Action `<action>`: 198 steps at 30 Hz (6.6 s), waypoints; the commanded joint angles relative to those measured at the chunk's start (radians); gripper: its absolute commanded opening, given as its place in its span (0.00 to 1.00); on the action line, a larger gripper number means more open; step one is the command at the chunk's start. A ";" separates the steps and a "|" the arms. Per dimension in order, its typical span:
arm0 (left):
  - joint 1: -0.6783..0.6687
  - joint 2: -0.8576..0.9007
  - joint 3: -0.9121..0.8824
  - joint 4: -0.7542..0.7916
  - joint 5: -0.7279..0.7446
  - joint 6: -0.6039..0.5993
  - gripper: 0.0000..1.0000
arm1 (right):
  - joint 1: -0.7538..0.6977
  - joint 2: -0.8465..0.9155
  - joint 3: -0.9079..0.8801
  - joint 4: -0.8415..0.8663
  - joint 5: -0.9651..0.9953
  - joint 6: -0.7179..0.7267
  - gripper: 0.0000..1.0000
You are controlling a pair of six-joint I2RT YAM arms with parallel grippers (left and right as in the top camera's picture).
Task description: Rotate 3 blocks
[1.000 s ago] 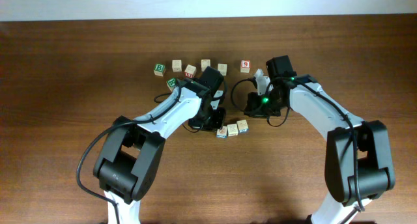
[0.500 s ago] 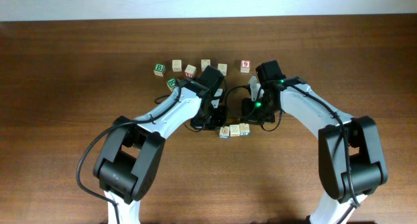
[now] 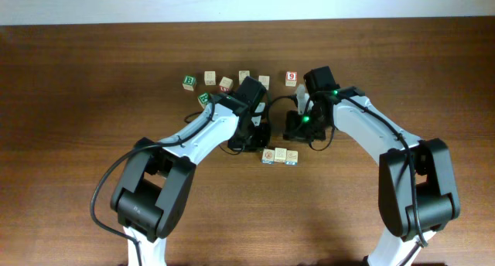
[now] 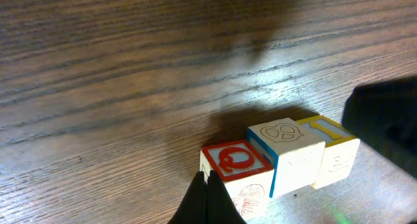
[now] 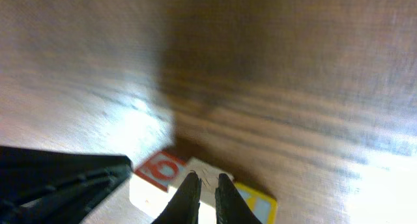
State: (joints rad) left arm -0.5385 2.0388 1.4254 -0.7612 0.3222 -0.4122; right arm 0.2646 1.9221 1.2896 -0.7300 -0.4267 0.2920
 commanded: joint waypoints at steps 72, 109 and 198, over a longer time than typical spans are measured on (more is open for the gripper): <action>0.004 0.011 0.013 -0.055 0.038 0.107 0.00 | -0.214 -0.148 -0.263 0.084 -0.282 -0.167 0.04; -0.010 0.011 0.001 -0.050 0.056 0.068 0.00 | -0.263 -0.018 -0.373 0.186 -0.352 -0.149 0.04; -0.028 0.011 -0.011 -0.026 0.060 0.057 0.00 | -0.007 -0.077 -0.223 0.215 -0.510 -0.102 0.04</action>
State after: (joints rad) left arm -0.5308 2.0514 1.4063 -0.8036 0.2584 -0.3576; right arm 0.2352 1.8248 1.0756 -0.5144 -0.9894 0.1810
